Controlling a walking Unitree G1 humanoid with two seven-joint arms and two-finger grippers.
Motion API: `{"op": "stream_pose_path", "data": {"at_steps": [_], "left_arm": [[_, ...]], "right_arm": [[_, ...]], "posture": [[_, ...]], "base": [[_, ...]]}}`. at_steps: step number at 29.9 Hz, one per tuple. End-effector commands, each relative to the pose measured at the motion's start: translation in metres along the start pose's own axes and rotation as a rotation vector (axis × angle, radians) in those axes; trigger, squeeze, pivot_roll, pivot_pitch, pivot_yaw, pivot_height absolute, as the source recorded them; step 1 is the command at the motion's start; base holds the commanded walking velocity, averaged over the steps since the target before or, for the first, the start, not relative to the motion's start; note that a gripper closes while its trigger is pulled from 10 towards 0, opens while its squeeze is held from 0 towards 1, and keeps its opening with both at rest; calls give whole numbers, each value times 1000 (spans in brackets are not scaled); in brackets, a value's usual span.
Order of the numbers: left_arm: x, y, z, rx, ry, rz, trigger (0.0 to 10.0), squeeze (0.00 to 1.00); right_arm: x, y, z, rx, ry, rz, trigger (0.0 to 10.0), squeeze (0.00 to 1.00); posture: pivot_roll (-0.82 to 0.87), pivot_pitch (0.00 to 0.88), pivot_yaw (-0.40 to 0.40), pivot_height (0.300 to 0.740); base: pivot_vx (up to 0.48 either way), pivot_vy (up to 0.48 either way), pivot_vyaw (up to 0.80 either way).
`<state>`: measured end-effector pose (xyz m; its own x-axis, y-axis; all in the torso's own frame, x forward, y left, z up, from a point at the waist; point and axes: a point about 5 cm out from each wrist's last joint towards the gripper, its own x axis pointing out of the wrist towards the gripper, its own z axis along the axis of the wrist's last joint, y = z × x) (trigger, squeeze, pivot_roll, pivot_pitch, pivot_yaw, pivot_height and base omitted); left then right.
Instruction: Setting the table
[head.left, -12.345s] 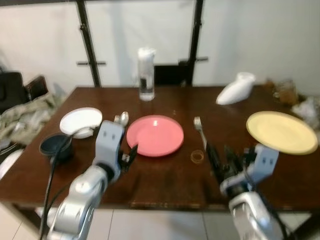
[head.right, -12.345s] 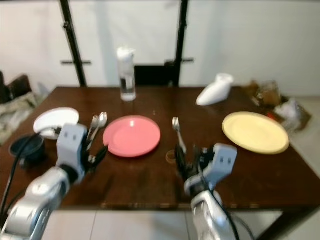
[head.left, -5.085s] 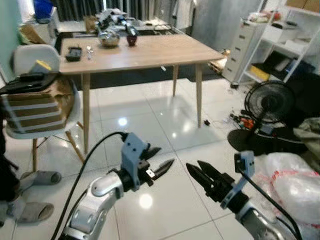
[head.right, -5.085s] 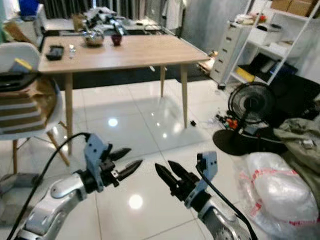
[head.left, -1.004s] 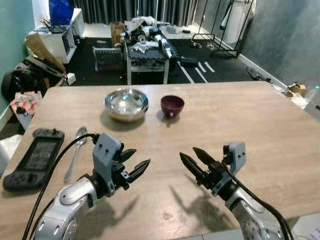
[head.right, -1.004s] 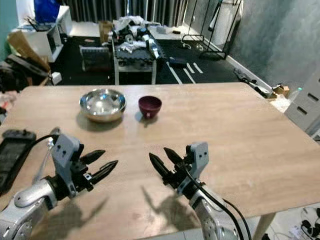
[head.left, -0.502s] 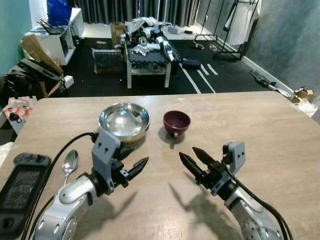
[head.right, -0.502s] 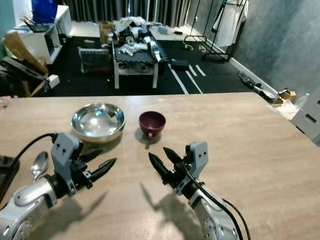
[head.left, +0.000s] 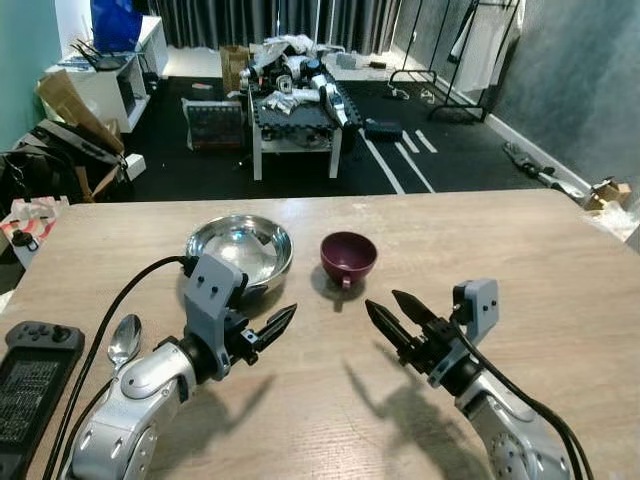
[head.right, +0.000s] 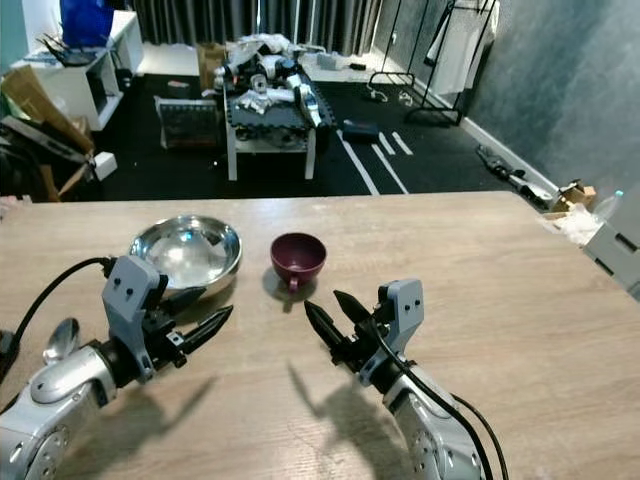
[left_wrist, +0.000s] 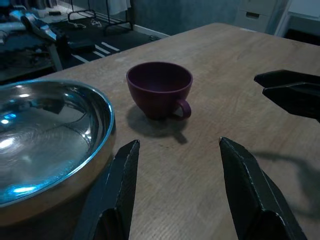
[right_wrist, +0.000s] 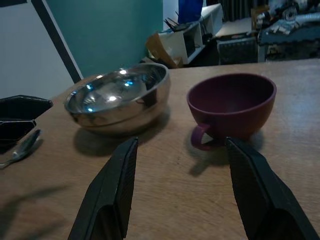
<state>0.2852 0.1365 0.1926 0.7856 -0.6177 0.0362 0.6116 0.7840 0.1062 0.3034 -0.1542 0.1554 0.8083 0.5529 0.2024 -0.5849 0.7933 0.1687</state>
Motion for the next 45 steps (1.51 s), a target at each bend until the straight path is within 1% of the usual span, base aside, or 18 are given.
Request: {"op": "stream_pose_path", "data": {"at_steps": [1,2,3,7,9,11,13,14,22,23,29,31,36,40,41,42,43,45], "left_arm": [[-3,8,-2,42,37,32,10000,0],[-3,8,-2,42,37,32,10000,0],[-6,19,-2,90,62,70,10000,0],[-15,40,-1,174,110,110,10000,0],[-16,43,-1,188,118,113,10000,0],[-25,65,1,242,174,132,10000,392],[-28,72,2,260,194,140,10000,392],[-32,84,3,281,227,136,10000,1000],[-36,120,15,379,334,-6,10000,992],[-33,123,18,381,338,-37,10000,0],[-17,127,27,470,360,-150,10000,0],[-4,121,29,532,360,-229,10000,0],[1,119,29,556,361,-262,10000,0],[16,109,20,652,372,-337,10000,0],[17,106,15,685,387,-371,8314,0],[16,103,12,702,398,-393,8314,0],[15,101,9,726,407,-413,941,0],[14,100,7,740,411,-426,941,0]], "right_arm": [[-1,1,-3,10,7,2,10000,0],[-1,1,-3,10,7,2,10000,0],[-1,1,-3,9,6,2,10000,0],[-2,1,0,5,1,2,10000,0],[-2,1,0,4,0,2,10000,0],[-2,0,7,-3,-18,-3,10000,0],[-2,0,10,-6,-25,-5,10000,0],[-2,0,13,-6,-34,-7,10000,0],[-4,6,21,2,-57,-6,10000,0],[-5,7,22,4,-57,-9,10000,0],[-12,10,24,7,-57,-25,10000,0],[-16,12,26,8,-57,-39,10000,0],[-18,13,27,8,-57,-44,10000,0],[-23,15,28,11,-50,-53,10000,0],[-24,16,28,12,-49,-56,10000,0],[-24,16,28,12,-48,-57,10000,0],[-24,16,29,12,-48,-59,10000,0],[-25,16,29,13,-48,-61,10000,0]], "posture": [[126,50,21,740],[126,50,21,740],[127,52,20,740],[131,58,18,740],[131,58,18,740],[131,79,21,740],[131,79,21,740],[126,96,22,740],[101,155,30,740],[96,166,31,740],[63,195,46,740],[46,210,52,740],[38,217,53,740],[25,227,53,740],[24,230,53,740],[24,230,53,740],[24,232,53,740],[24,232,54,740]], "base": [[0,0,0],[0,0,0],[0,0,0],[0,0,0],[0,0,0],[0,0,0],[0,0,0],[0,0,0],[0,0,0],[0,0,0],[0,0,0],[0,0,0],[0,0,0],[0,0,0],[0,0,0],[0,0,0],[0,0,0],[0,0,0]]}}
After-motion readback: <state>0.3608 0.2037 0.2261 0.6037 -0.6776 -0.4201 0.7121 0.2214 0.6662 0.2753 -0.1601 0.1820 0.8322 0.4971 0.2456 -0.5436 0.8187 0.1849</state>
